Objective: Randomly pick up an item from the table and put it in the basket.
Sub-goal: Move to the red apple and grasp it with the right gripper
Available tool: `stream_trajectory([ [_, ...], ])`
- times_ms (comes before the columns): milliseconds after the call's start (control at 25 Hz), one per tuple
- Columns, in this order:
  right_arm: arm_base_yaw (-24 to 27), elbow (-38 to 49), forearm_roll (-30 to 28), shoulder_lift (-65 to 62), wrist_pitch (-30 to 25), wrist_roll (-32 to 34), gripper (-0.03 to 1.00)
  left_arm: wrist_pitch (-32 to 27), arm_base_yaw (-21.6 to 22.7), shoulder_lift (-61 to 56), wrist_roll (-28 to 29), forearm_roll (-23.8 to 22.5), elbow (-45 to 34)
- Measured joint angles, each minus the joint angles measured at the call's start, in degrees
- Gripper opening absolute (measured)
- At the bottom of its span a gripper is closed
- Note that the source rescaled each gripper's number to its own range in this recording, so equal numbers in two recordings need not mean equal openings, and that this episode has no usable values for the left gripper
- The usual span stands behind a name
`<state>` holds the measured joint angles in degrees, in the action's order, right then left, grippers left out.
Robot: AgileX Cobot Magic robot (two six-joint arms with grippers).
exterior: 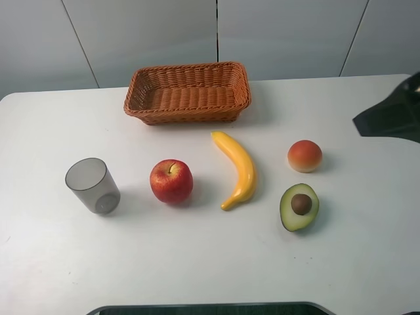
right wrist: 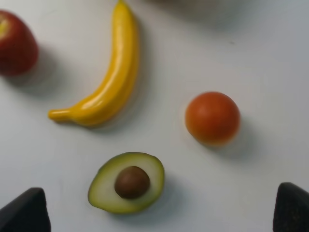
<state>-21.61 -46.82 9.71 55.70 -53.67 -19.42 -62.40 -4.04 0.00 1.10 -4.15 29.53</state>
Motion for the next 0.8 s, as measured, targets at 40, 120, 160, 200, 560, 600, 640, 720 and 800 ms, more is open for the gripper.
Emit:
stream_trajectory([
  [40,-2.04,-1.13,-0.22,3.56,0.64,-0.97,1.00,0.00,0.00,0.00,0.00,0.00,0.00],
  [120,-7.01,-4.34,-0.22,10.98,1.33,-2.95,1.00,0.00,0.00,0.00,0.00,0.00,0.00],
  [160,-8.71,-5.82,-0.22,14.07,1.40,-3.80,1.00,0.00,0.00,0.00,0.00,0.00,0.00],
  [200,-10.29,-7.75,-0.08,17.70,1.40,-4.91,1.00,0.00,0.00,0.00,0.00,0.00,0.00],
  [560,-21.67,-26.33,2.91,42.84,-1.12,-17.26,1.00,0.00,0.00,0.00,0.00,0.00,0.00],
  [600,-22.35,-28.33,2.95,45.29,-1.87,-17.91,1.00,0.00,0.00,0.00,0.00,0.00,0.00],
  [640,-22.67,-30.75,2.95,47.65,-2.86,-18.17,1.00,0.00,0.00,0.00,0.00,0.00,0.00],
  [720,-23.21,-35.35,3.06,51.71,-4.77,-18.68,1.00,0.00,0.00,0.00,0.00,0.00,0.00],
  [800,-23.70,-38.72,3.06,55.29,-5.80,-18.48,1.00,0.00,0.00,0.00,0.00,0.00,0.00],
])
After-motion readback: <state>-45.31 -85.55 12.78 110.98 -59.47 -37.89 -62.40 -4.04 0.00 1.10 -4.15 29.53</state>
